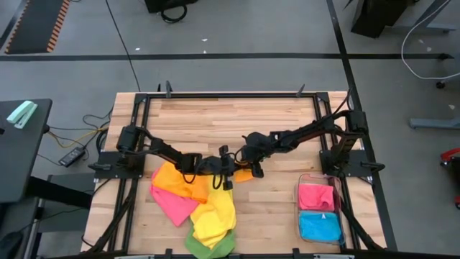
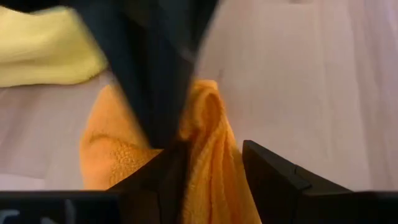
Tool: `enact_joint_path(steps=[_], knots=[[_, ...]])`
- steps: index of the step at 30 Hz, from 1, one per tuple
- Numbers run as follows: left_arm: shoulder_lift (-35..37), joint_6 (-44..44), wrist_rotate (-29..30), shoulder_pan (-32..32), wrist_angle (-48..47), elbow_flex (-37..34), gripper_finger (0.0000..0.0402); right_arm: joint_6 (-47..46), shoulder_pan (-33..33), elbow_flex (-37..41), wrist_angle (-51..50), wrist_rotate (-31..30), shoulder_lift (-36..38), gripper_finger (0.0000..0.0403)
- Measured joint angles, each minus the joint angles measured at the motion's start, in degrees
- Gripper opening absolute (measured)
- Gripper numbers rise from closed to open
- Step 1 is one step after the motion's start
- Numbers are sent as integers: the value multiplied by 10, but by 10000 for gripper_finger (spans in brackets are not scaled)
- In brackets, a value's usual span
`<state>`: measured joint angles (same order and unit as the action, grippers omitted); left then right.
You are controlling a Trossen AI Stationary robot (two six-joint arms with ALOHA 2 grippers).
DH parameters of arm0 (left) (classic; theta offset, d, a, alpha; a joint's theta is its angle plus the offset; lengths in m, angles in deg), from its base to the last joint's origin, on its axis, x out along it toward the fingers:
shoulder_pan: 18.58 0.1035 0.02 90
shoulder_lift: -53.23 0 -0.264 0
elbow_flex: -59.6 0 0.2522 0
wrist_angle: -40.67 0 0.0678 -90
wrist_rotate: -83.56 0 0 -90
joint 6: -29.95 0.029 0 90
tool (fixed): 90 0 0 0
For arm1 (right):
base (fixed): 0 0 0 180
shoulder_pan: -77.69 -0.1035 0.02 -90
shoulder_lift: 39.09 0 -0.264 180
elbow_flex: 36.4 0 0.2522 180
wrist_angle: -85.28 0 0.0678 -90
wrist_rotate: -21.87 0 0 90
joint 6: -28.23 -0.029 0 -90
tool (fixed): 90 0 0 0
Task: Fold microfiber towels
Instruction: Fold the orange towel, then put the folded orange towel into the transparent bin
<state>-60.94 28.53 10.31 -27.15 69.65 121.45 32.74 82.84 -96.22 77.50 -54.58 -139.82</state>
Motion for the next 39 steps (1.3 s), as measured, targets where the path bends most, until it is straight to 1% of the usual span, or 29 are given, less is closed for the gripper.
enact_joint_path(steps=[2,6,10,13,16,20,24,26,29,31,36,37,39], knots=[[-2,-6,0,1,-37,-2,15,0,-4,0,-3,0,0,172],[2,-13,0,-4,-75,0,10,-3,-4,-1,-29,0,3,171],[3,-12,13,-10,-83,0,16,-5,6,-5,-43,3,11,171],[4,-22,19,-10,-99,0,19,-2,16,-21,-98,3,36,171],[4,-25,21,-9,-104,0,12,-2,20,-25,-112,9,72,171],[4,-27,21,-9,-105,0,8,-4,0,-24,-102,30,94,171],[5,-47,21,-9,-118,0,21,-8,-24,-24,-91,25,85,177],[6,-51,22,-9,-125,0,26,3,-35,-24,-93,11,81,188],[6,-50,24,-7,-141,1,24,51,-61,-24,-88,-11,80,210],[6,-51,26,-3,-148,1,17,87,-86,-24,-87,-49,80,227],[6,-51,26,1,-151,1,9,157,-142,-24,-86,-186,80,284],[6,-51,26,1,-151,1,10,170,-151,-24,-89,-206,80,297],[6,-52,26,1,-151,1,16,191,-165,-24,-94,-222,78,323]])
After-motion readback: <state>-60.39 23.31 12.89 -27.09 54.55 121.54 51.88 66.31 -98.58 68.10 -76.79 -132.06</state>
